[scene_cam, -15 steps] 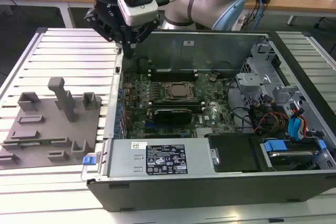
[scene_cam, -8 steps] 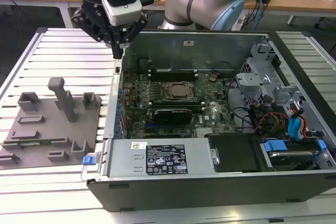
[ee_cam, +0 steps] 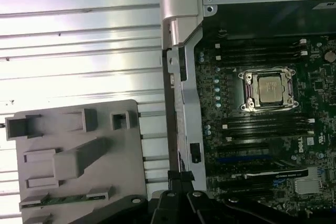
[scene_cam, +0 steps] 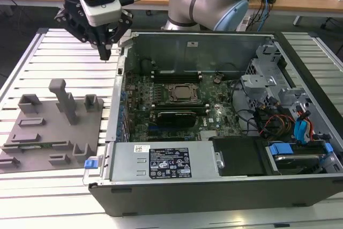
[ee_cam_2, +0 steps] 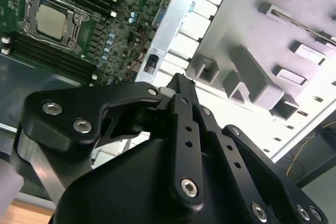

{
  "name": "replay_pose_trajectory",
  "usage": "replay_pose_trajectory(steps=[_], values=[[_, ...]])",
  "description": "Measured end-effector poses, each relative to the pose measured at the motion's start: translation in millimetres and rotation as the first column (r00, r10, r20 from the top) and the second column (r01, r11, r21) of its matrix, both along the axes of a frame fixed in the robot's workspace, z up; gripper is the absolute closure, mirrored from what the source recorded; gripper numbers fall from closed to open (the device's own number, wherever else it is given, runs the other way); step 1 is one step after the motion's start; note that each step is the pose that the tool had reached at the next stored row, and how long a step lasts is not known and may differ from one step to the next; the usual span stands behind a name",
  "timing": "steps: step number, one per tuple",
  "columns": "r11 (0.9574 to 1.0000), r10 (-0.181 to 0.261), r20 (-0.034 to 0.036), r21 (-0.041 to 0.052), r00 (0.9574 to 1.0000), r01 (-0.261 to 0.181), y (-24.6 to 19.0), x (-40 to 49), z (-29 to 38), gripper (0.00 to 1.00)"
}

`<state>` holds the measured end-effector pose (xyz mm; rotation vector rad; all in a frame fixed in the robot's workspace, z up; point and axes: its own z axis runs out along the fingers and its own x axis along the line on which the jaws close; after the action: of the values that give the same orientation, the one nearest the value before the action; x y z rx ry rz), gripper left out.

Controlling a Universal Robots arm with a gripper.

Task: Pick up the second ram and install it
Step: 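Reach for the second ram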

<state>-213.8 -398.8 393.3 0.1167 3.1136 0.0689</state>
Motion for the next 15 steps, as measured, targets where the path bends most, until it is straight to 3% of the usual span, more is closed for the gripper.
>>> replay_pose_trajectory(steps=[11, 15], values=[[1.0, 0.0, -0.0001, -0.0001, 1.0, 0.0, 0.0, -34.0, 0.0, 0.9], [1.0, 0.0, 0.0, 0.0, 1.0, 0.0, 0.0, -41.6, 0.0, 0.9]])
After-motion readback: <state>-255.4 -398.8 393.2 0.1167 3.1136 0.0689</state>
